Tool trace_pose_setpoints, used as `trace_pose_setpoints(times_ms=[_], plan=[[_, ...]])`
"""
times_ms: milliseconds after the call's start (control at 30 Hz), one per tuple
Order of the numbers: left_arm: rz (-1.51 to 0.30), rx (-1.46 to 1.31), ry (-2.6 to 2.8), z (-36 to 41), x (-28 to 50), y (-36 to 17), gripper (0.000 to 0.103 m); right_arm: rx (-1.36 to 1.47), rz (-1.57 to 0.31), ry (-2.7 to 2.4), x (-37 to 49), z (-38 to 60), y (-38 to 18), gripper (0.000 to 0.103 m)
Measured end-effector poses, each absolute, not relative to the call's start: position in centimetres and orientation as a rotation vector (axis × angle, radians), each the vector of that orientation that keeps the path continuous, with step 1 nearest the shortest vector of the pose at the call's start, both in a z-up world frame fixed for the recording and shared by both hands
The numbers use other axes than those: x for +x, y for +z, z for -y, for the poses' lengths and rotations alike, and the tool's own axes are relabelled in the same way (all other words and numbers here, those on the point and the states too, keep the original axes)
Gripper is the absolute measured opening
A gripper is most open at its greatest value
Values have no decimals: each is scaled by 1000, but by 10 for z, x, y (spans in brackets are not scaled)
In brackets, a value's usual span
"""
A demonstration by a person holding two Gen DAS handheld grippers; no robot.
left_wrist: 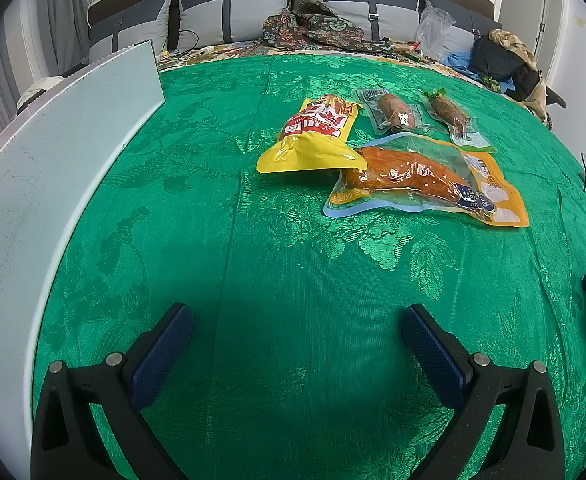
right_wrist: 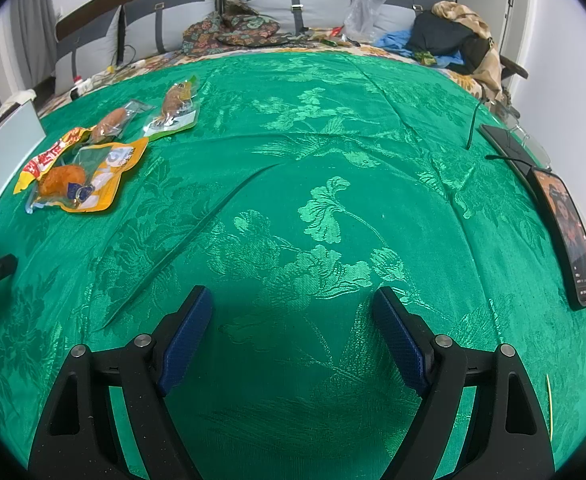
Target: Organize snacks
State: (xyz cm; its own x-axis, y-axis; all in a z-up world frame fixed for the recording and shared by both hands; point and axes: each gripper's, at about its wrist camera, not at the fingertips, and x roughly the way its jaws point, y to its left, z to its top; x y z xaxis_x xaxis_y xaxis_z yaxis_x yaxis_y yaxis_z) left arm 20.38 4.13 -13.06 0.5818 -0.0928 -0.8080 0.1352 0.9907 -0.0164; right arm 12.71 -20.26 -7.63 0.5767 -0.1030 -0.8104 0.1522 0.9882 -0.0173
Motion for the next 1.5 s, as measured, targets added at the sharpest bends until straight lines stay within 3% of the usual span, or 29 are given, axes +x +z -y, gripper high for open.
trace_pose_setpoints(times_ms=[600,733,867,1067,1167,1500], plan=[[-1014,67,-228,-38,221,-116,102,57,-945,-149,127,202,-76,86],[-936,33,-249,-39,263,-73,102,57,-944,-149,127,202,-76,86],[-1043,7,-221,-32,332,-68,102,57,-944,-149,127,202,-76,86],[-1183,97,-200,-5,380,-103,91,57,-944,-149,127,202,-76,86],[-1205,75,-222,-7,386,-111,52,57,-944,-149,127,202,-76,86],[-1119,81,-213,-53,317,-96,47,58,-944,-149,127,202,-76,86]])
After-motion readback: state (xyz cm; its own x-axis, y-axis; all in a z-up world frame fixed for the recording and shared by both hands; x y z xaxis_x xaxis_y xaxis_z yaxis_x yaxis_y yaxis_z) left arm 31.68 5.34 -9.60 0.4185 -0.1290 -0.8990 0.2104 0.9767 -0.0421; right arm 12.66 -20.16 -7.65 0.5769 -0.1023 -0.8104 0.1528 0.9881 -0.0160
